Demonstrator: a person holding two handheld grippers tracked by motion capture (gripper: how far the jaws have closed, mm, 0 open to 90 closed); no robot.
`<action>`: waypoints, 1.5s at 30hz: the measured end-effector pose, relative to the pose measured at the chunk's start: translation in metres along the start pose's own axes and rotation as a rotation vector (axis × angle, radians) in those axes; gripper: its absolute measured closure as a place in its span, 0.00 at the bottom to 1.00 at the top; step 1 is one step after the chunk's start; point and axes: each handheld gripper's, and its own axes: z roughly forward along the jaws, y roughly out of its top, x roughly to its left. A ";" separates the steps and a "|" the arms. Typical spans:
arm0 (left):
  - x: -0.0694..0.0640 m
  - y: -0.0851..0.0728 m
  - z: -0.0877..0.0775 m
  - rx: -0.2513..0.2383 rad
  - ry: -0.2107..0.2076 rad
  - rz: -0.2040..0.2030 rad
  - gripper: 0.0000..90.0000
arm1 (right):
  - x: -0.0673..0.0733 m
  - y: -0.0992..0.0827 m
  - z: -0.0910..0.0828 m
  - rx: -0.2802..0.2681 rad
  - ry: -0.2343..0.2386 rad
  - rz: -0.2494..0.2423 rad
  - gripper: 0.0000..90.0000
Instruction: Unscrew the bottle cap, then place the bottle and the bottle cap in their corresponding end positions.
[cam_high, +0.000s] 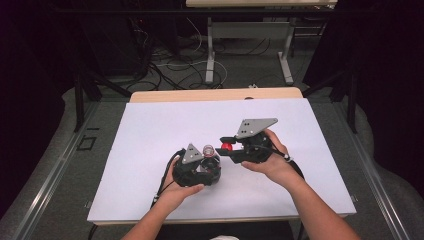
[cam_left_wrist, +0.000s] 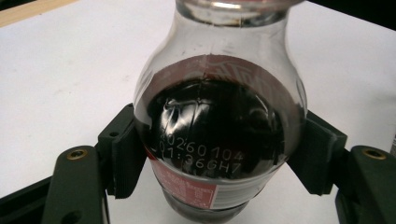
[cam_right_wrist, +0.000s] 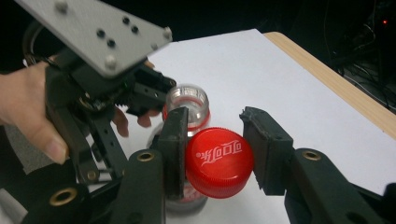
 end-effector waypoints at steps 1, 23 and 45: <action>0.001 0.001 -0.001 -0.004 -0.002 -0.006 0.33 | 0.000 -0.002 0.000 -0.005 -0.005 0.005 0.68; 0.023 0.045 0.000 -0.029 0.018 -0.007 0.33 | -0.008 -0.042 -0.004 0.044 -0.066 0.099 0.68; 0.055 0.094 0.052 -0.014 0.059 -0.049 0.33 | -0.012 -0.075 -0.001 0.044 -0.108 0.165 0.68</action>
